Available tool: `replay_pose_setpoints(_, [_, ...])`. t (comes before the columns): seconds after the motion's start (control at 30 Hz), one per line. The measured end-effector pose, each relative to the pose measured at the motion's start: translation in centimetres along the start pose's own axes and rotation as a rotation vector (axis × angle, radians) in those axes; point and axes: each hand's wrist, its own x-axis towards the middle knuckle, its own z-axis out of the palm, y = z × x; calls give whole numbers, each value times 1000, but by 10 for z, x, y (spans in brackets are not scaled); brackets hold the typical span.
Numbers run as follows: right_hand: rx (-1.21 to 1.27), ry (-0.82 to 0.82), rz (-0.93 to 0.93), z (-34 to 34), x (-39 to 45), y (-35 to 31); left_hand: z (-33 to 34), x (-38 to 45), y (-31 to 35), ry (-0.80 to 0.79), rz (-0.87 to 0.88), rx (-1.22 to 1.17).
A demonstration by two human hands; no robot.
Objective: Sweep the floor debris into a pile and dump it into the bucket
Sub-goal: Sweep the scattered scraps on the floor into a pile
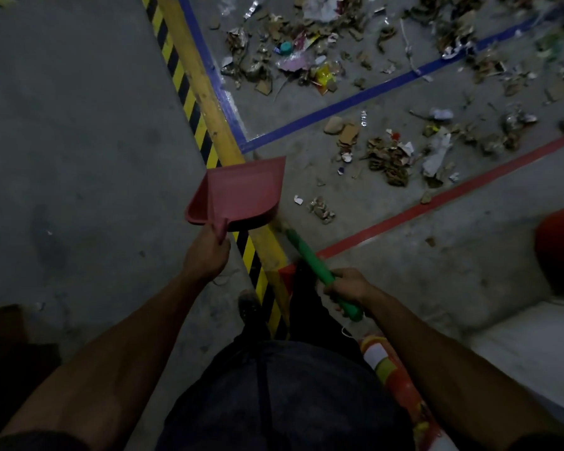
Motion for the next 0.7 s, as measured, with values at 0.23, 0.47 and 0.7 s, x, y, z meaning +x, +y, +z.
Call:
replay_pose_setpoints(0.23, [181, 201, 80, -51, 19, -9, 18, 4, 17, -51, 7, 14])
replay_pose_setpoints(0.47, [166, 401, -15, -99, 35, -43, 24, 8, 35, -27, 46, 83])
replay_pose_setpoints(0.7, [137, 395, -165, -65, 5, -41, 24, 10, 52, -65, 33, 104])
